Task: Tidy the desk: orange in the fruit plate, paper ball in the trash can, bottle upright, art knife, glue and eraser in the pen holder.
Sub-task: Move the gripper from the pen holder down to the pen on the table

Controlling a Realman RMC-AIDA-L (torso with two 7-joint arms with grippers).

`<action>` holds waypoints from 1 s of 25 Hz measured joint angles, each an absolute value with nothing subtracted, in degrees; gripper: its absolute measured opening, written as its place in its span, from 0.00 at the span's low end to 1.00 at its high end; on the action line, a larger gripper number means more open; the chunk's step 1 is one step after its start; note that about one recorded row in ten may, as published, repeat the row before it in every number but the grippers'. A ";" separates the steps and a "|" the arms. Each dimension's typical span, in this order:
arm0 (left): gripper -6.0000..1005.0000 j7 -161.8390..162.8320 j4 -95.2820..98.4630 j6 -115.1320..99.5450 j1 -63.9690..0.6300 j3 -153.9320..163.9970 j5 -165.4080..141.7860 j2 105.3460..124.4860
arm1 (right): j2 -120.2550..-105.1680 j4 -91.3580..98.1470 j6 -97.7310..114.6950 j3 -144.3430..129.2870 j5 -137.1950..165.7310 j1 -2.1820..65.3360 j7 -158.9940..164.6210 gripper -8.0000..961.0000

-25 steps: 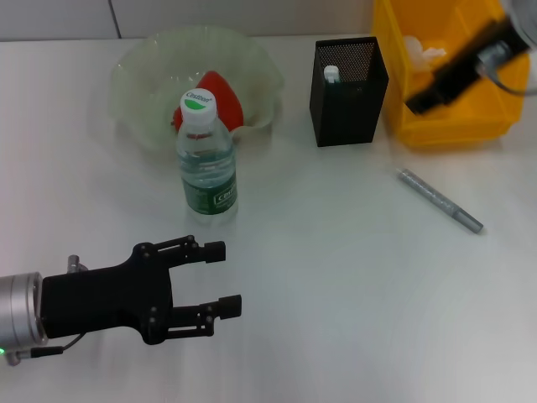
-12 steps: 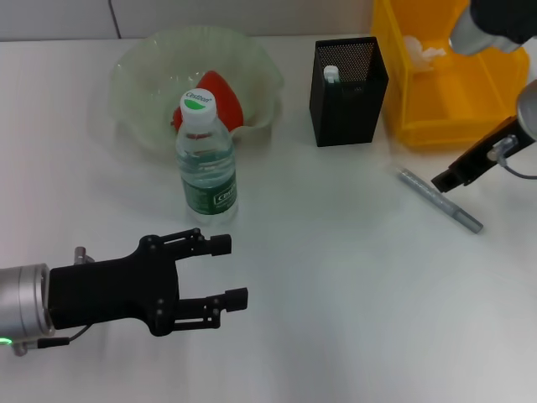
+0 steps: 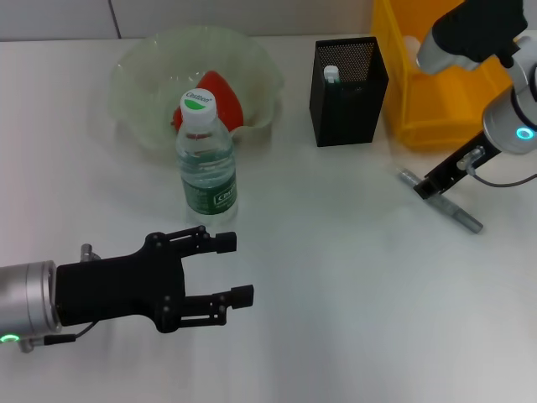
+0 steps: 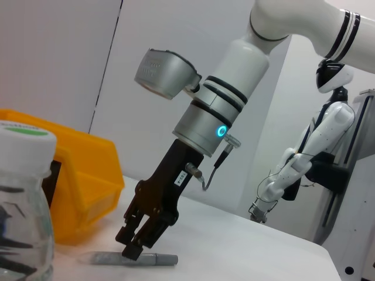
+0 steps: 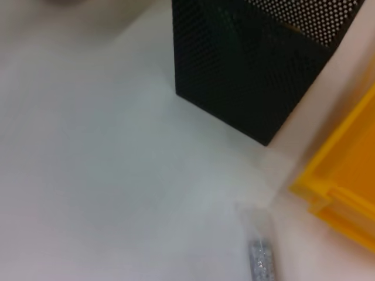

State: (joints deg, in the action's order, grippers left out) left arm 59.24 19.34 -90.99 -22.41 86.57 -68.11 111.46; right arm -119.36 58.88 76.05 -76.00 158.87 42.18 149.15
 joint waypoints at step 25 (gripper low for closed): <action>0.80 59.24 19.34 -90.78 -22.06 86.57 -68.11 111.53 | -119.43 58.92 74.68 -76.09 157.23 41.46 149.03 0.14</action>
